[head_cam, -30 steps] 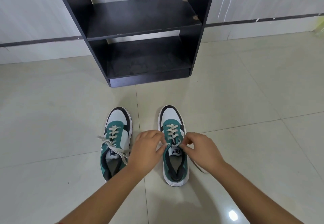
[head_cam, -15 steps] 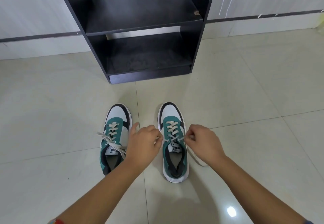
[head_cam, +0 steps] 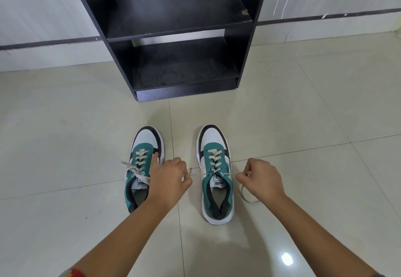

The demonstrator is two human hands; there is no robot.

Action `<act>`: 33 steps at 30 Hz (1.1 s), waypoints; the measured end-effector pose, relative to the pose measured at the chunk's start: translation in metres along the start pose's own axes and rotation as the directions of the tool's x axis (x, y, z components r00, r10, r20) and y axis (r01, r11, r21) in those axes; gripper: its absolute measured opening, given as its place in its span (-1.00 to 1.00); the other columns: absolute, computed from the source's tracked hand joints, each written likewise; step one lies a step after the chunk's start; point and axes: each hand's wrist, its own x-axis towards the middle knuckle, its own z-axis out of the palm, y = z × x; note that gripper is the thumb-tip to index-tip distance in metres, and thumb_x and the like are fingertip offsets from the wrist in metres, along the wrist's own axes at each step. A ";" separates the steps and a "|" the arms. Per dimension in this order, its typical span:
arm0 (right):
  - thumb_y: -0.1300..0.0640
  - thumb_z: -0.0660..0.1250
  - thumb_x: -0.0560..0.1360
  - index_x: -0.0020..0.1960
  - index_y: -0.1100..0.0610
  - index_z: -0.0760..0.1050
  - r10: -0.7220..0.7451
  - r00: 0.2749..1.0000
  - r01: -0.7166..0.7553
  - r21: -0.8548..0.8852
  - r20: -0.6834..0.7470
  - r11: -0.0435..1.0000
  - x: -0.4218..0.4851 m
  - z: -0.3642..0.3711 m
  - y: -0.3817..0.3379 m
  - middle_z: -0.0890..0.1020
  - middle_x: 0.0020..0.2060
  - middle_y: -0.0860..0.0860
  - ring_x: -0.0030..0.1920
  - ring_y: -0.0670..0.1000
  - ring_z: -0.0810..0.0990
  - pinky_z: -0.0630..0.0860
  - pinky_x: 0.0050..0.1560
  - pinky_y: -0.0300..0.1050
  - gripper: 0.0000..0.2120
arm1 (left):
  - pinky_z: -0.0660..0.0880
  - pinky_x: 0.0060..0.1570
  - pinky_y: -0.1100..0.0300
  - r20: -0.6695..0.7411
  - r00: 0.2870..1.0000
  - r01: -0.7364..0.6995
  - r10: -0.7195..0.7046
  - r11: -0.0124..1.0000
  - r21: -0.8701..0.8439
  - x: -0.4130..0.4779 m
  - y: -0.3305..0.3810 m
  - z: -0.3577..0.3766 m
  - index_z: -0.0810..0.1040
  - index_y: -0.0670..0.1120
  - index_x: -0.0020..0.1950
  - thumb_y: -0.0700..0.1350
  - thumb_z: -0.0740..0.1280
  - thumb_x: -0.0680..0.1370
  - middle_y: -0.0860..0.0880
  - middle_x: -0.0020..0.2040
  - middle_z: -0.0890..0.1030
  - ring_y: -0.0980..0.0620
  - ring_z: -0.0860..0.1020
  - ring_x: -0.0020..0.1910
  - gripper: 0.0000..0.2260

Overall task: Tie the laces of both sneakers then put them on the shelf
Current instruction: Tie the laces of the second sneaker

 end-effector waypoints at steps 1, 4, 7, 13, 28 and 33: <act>0.05 0.32 0.36 -0.22 0.16 0.49 -0.004 1.000 0.004 -0.007 -0.003 1.000 0.000 0.001 0.000 0.62 -0.25 0.03 -0.27 0.08 0.49 0.30 -0.39 -0.16 -0.83 | 0.22 0.34 -0.21 0.004 1.000 -0.004 0.004 1.000 0.003 -0.001 0.000 0.000 0.52 -0.03 -0.36 -0.11 0.38 0.36 0.07 -0.37 0.54 0.02 0.52 -0.36 -0.89; 0.04 0.29 0.40 -0.23 0.11 0.43 -0.052 0.999 0.052 -0.031 -0.005 0.998 -0.002 0.009 0.001 0.60 -0.20 0.01 -0.19 0.09 0.56 0.38 -0.31 -0.13 -0.86 | 0.22 0.34 -0.20 0.013 0.999 -0.032 0.032 0.999 0.018 -0.003 0.000 0.001 0.56 0.00 -0.32 -0.08 0.40 0.38 0.08 -0.32 0.58 0.02 0.56 -0.30 -0.91; 0.06 0.27 0.47 -0.08 0.06 0.47 -0.189 0.982 0.189 -0.052 -0.008 0.981 -0.006 0.013 0.005 0.57 -0.09 -0.02 -0.05 0.06 0.58 0.46 -0.21 -0.09 -0.91 | 0.30 0.30 -0.16 -0.045 0.997 -0.068 0.070 0.997 0.041 -0.005 0.001 -0.001 0.60 0.05 -0.08 0.00 0.40 0.42 0.08 -0.13 0.62 0.01 0.59 -0.07 -0.89; -0.16 0.14 0.54 -0.31 0.02 0.40 -0.069 0.998 0.069 0.022 0.011 0.997 -0.028 0.012 0.000 0.53 -0.35 -0.05 -0.29 0.01 0.50 0.34 -0.36 -0.12 -0.65 | 0.52 -0.02 0.09 0.155 0.977 0.203 -0.146 0.859 -0.470 -0.022 0.025 -0.005 0.56 0.02 0.00 0.09 0.17 0.57 0.07 -0.06 0.62 0.09 0.56 -0.09 -0.78; 0.29 0.27 0.51 -0.15 0.31 0.59 0.097 0.957 -0.289 0.869 0.273 0.402 -0.021 0.012 -0.043 0.64 -0.29 0.02 -0.40 -0.25 0.56 0.39 -0.43 -0.52 -0.85 | 0.36 0.08 0.16 0.311 0.888 0.429 -0.339 0.365 -0.827 0.001 0.061 0.002 0.55 -0.10 -0.15 -0.08 0.29 0.54 -0.06 0.03 0.52 0.00 0.49 0.06 -0.88; 0.20 0.18 0.57 -0.22 0.08 0.55 -0.034 0.983 -0.147 0.882 0.181 0.448 -0.016 -0.022 -0.051 0.65 -0.26 -0.09 -0.34 -0.14 0.45 0.35 -0.33 -0.31 -0.75 | 0.39 -0.08 0.45 0.192 0.951 0.252 -0.241 0.250 -0.935 0.013 0.060 -0.038 0.47 -0.09 -0.14 -0.12 0.10 0.62 0.01 -0.08 0.60 0.21 0.54 -0.05 -0.78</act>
